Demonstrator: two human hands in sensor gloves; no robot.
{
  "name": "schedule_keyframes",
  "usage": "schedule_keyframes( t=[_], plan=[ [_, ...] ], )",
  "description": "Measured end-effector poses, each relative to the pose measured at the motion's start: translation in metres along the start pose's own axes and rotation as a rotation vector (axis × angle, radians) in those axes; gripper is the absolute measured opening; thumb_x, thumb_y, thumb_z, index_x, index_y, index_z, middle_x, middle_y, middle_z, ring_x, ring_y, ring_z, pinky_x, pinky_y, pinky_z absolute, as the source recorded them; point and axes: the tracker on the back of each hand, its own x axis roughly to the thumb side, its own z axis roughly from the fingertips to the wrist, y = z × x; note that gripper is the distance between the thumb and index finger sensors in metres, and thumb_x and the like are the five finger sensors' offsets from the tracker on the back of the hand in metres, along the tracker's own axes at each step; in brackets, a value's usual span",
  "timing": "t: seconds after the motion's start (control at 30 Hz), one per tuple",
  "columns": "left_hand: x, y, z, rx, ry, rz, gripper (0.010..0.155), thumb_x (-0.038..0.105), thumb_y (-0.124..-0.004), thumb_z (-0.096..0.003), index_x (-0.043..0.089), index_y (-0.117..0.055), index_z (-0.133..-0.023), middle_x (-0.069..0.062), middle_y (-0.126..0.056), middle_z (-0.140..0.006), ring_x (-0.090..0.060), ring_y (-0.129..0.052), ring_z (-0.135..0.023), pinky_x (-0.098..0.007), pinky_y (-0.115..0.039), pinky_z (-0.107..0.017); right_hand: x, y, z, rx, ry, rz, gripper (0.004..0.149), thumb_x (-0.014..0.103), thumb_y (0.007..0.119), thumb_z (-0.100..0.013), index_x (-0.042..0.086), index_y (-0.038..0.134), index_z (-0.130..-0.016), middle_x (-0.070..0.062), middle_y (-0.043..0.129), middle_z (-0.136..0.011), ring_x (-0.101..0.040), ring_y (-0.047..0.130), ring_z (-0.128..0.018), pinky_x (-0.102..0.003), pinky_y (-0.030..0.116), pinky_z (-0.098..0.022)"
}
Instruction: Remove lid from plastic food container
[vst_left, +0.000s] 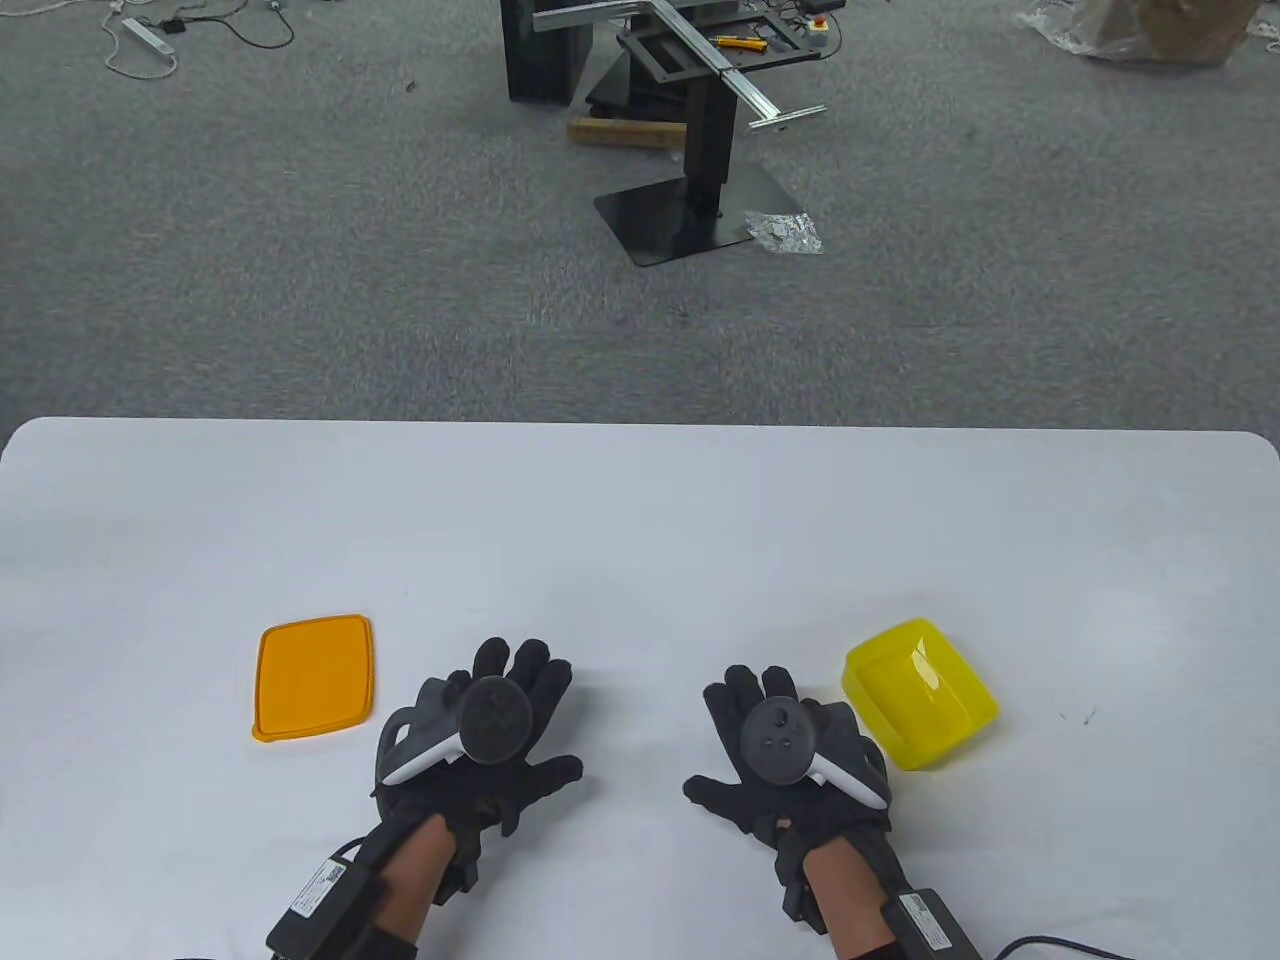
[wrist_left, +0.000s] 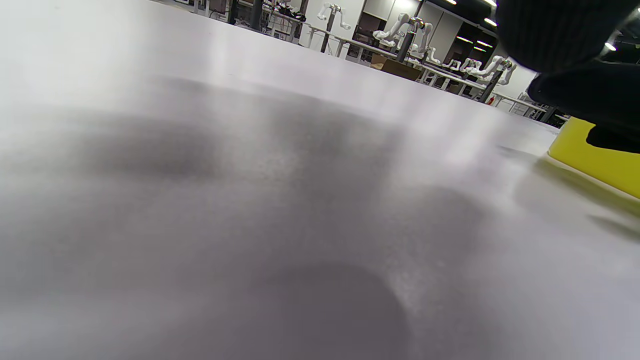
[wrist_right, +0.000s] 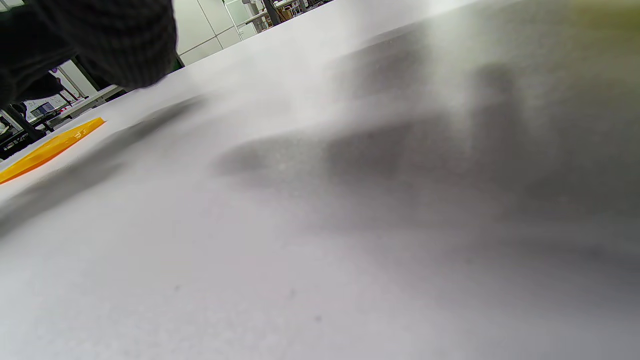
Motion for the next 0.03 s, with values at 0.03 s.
schedule_keyframes(
  t=[0.03],
  plan=[
    [0.0002, -0.0002, -0.0003, -0.001, 0.001, 0.0, 0.096, 0.073, -0.07, -0.0419, 0.039, -0.016, -0.114, 0.014, -0.005, -0.118, -0.031, 0.003, -0.111, -0.063, -0.02, -0.081, 0.0002, 0.0, 0.0, 0.0, -0.001, 0.0, 0.09, 0.065, 0.069, -0.053, 0.027, 0.014, -0.114, -0.003, 0.003, -0.119, -0.04, -0.002, -0.104, -0.066, 0.015, -0.077]
  ],
)
